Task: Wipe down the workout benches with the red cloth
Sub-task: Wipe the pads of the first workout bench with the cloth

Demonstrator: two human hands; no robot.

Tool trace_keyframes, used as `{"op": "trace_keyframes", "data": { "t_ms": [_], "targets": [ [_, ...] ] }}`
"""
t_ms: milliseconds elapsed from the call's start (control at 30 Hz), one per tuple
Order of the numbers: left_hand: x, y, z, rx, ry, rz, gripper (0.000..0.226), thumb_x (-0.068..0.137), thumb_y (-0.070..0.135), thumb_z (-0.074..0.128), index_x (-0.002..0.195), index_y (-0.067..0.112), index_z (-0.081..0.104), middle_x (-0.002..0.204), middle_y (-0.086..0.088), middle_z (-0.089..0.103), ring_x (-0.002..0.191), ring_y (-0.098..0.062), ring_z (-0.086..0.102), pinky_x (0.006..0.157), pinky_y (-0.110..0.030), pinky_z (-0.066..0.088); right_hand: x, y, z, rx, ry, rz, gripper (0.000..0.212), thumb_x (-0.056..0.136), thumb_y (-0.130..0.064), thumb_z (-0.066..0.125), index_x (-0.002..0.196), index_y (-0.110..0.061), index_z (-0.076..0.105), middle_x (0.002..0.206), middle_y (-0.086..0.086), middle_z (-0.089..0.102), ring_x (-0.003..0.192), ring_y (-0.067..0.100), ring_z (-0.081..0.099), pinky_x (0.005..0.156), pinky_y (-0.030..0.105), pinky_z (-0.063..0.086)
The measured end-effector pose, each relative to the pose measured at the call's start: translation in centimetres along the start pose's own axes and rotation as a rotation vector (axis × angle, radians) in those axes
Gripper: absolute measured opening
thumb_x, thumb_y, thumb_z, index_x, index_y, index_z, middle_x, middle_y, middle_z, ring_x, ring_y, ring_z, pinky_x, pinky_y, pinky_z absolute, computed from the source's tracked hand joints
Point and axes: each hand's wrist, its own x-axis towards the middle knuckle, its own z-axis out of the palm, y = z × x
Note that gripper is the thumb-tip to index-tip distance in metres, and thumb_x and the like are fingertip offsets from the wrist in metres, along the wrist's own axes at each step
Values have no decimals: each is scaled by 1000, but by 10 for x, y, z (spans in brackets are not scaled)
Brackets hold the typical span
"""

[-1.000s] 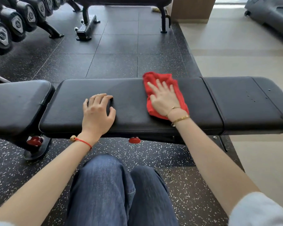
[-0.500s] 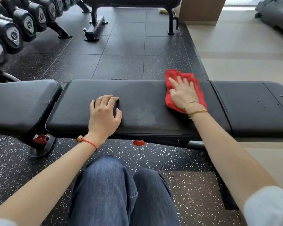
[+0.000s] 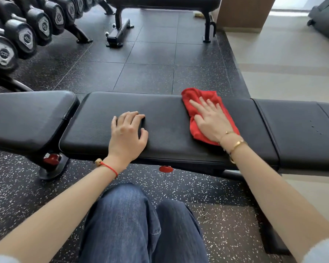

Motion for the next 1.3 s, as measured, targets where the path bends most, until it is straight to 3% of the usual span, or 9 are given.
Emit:
{"op": "trace_keyframes", "data": {
  "t_ms": [133,267,400,633,800,933,1033,1200,1300],
  "targets": [
    [0,1,-1,3,-6,-14,41,89,25,52,129,15,59,136,-5,57,132,-26,46,118,-53,26,52,-31,6,-11,-32,29,55,98,-30,31,152,-34,19,162,2,10,150,26,8,121,44,-2],
    [0,0,-1,-10,0,-20,42,88,24,52,129,17,60,137,-2,57,133,-23,46,117,-52,26,57,-92,21,0,-110,-240,57,97,-29,33,151,-37,19,163,-2,7,150,22,5,122,42,-3],
    [-1,-5,-1,-42,-1,-11,45,87,24,49,130,18,60,140,-2,57,136,-23,45,118,-52,25,37,-75,22,50,-129,-377,57,97,-27,35,150,-40,20,162,-7,11,150,17,6,122,38,-2],
    [0,-2,1,-20,-8,-27,42,89,26,52,130,18,59,140,0,55,137,-21,44,118,-53,24,79,-41,8,-14,-67,-18,54,98,-29,31,151,-33,21,162,0,15,149,24,10,121,44,0],
    [1,-5,0,-16,2,-20,41,88,26,52,128,20,60,138,2,57,135,-20,45,117,-51,25,41,-84,23,-25,-63,-224,58,97,-28,34,152,-35,17,163,-1,8,150,23,7,122,43,-1],
    [0,-6,0,-26,10,-15,43,87,28,50,128,20,60,138,1,57,135,-21,46,117,-51,25,-21,-69,22,3,-31,-344,58,96,-28,36,151,-38,19,162,-4,12,150,20,8,122,40,2],
    [0,-7,1,-39,7,-10,43,88,27,49,129,20,59,139,1,57,135,-21,45,118,-51,25,-27,-28,10,3,-32,-265,58,97,-25,39,151,-38,21,161,-3,14,150,21,11,122,39,3],
    [-1,-2,2,-10,-3,-24,41,90,26,51,130,18,57,139,0,55,136,-20,43,119,-52,24,15,8,-2,-44,3,114,56,98,-27,32,152,-32,19,162,6,10,149,27,9,121,44,1],
    [0,-2,2,-10,10,-35,39,89,25,53,127,19,59,136,-1,58,133,-21,46,117,-52,27,24,-28,7,-74,14,61,57,98,-29,32,153,-29,18,162,10,9,149,29,10,121,45,1]
  ]
}}
